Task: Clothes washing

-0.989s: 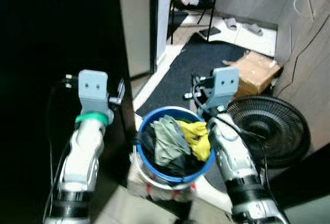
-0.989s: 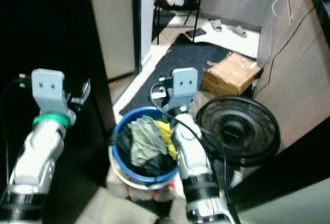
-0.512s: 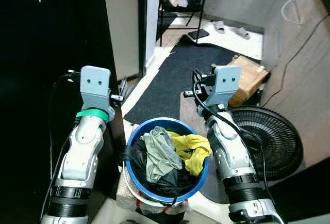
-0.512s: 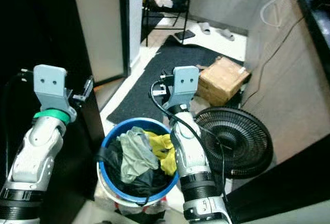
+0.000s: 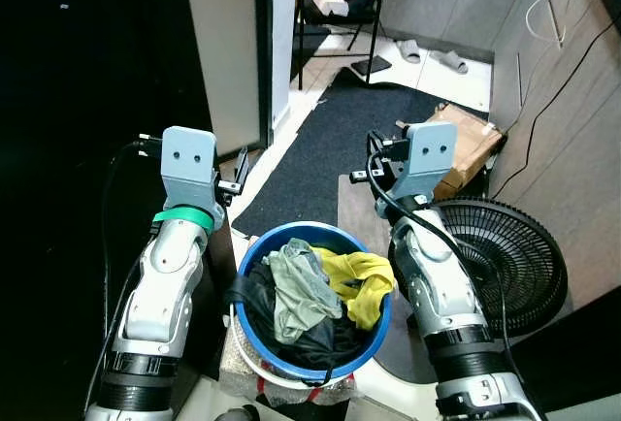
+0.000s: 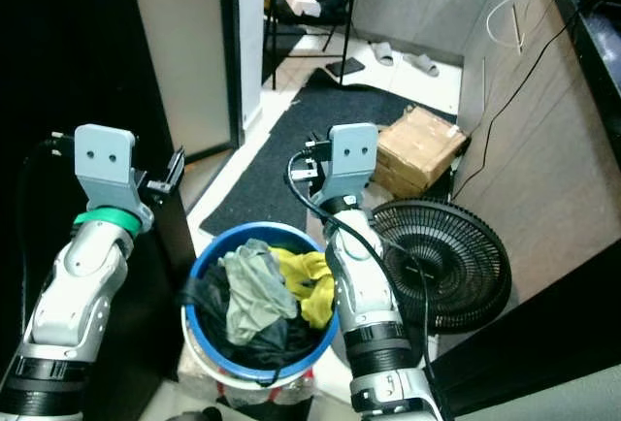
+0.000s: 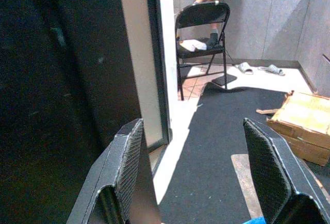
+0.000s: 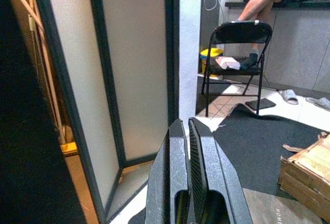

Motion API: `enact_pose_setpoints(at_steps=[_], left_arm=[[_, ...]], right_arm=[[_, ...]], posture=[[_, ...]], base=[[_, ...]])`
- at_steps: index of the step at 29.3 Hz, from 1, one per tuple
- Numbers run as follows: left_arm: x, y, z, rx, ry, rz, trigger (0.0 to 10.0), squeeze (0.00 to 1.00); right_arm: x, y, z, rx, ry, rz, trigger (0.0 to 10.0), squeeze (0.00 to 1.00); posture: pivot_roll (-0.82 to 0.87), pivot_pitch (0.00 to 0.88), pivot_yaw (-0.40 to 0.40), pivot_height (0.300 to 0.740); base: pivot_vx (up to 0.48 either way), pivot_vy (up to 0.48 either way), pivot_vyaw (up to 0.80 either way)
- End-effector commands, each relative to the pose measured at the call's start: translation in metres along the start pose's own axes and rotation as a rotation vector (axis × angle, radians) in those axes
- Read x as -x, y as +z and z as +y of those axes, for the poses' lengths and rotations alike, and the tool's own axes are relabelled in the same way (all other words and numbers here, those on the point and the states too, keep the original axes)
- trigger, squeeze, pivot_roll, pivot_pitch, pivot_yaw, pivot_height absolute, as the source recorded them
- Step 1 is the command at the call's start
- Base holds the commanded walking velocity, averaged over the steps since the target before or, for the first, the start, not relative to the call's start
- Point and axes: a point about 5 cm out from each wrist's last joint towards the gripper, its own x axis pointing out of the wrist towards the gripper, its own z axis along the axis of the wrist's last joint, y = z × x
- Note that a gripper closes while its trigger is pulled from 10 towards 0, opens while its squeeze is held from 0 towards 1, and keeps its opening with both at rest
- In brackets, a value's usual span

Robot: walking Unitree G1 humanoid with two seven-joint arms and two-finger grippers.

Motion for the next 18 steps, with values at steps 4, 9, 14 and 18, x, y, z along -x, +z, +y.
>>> enact_pose_setpoints(at_steps=[4, 9, 14, 18], left_arm=[[0.0020, -0.0052, -0.0007, -0.006, -0.010, 0.018, 10.0, 0.00], [0.0017, -0.0053, -0.0009, -0.007, -0.009, 0.019, 10.0, 0.00], [0.0017, -0.0054, -0.0006, -0.008, -0.009, 0.020, 10.0, 0.00], [0.0024, -0.0060, -0.0004, -0.007, -0.009, 0.021, 10.0, 0.00]], right_arm=[[0.0008, -0.0033, 0.0006, 0.009, 0.006, 0.015, 10.0, 0.00], [0.0011, -0.0028, 0.0004, 0.001, 0.006, 0.008, 10.0, 0.00], [0.0011, -0.0027, 0.0003, 0.001, 0.004, 0.009, 10.0, 0.00], [0.0017, -0.0032, 0.0003, 0.000, 0.004, 0.011, 10.0, 0.00]], posture=[[0.05, 0.000, 0.009, 0.725], [0.05, 0.000, 0.010, 0.705], [0.05, 0.000, 0.010, 0.695], [0.05, 0.000, 0.010, 0.680]], base=[[0.000, 0.000, 0.00], [0.000, 0.000, 0.00], [0.000, 0.000, 0.00], [0.000, 0.000, 0.00]])
